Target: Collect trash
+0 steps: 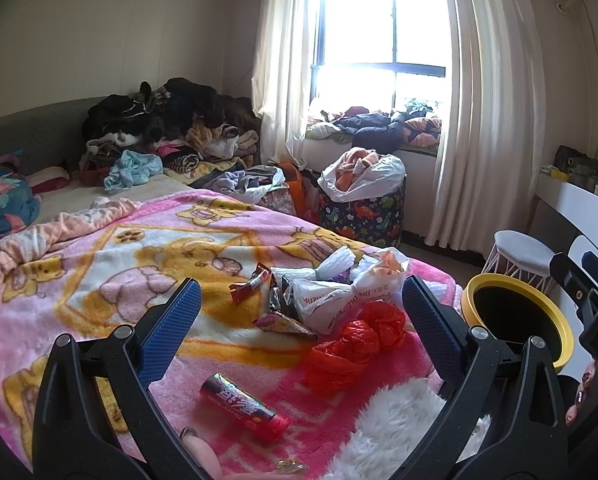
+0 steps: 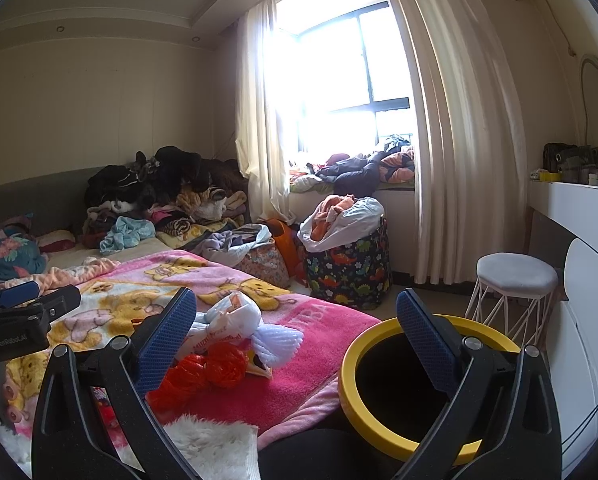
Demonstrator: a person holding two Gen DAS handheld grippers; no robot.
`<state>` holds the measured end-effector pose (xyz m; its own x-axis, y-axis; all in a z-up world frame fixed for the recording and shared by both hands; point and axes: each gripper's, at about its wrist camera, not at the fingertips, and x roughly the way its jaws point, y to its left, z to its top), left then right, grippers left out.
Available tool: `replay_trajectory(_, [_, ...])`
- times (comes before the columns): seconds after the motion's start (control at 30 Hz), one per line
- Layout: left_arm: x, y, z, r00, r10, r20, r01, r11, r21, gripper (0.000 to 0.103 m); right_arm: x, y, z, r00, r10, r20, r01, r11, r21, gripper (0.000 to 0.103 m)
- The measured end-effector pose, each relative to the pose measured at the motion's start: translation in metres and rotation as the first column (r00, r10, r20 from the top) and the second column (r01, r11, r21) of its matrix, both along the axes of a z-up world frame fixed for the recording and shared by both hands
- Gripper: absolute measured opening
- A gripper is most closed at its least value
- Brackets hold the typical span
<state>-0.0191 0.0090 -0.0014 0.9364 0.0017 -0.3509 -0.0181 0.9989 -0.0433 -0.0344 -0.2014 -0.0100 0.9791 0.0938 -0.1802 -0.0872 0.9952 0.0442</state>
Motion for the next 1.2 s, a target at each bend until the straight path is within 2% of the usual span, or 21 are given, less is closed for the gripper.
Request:
replay_trajectory(0.23, [0.003, 0.001, 0.010, 1.000, 0.027, 0.002, -0.027, 1.000, 0.004, 0.092, 0.005, 0.011, 0.003, 0.999, 0.049, -0.007, -0.049, 0.999, 0.002, 0.097])
replay_trajectory(0.43, [0.002, 0.010, 0.008, 0.998, 0.063, 0.007, -0.063, 0.998, 0.002, 0.092, 0.011, 0.036, 0.003, 0.988, 0.150, -0.031, -0.150, 0.989, 0.002, 0.097])
replay_trajectory(0.8, [0.002, 0.044, 0.003, 0.988, 0.152, -0.008, -0.152, 0.988, -0.018, 0.092, 0.028, 0.082, 0.007, 0.944, 0.317, -0.095, -0.322, 0.946, -0.043, 0.097])
replay_trajectory(0.93, [0.002, 0.057, 0.001, 0.983, 0.185, -0.017, -0.186, 0.982, -0.026, 0.092, 0.037, 0.095, 0.010, 0.925, 0.360, -0.118, -0.366, 0.930, -0.031, 0.097])
replay_trajectory(1.07, [0.002, 0.067, -0.003, 0.977, 0.212, -0.030, -0.213, 0.977, -0.025, 0.092, 0.050, 0.104, 0.011, 0.918, 0.368, -0.148, -0.371, 0.928, 0.004, 0.097])
replay_trajectory(1.2, [0.005, 0.076, -0.011, 0.969, 0.238, -0.059, -0.240, 0.971, -0.016, 0.092, 0.067, 0.111, 0.006, 0.924, 0.336, -0.184, -0.336, 0.941, 0.033, 0.097])
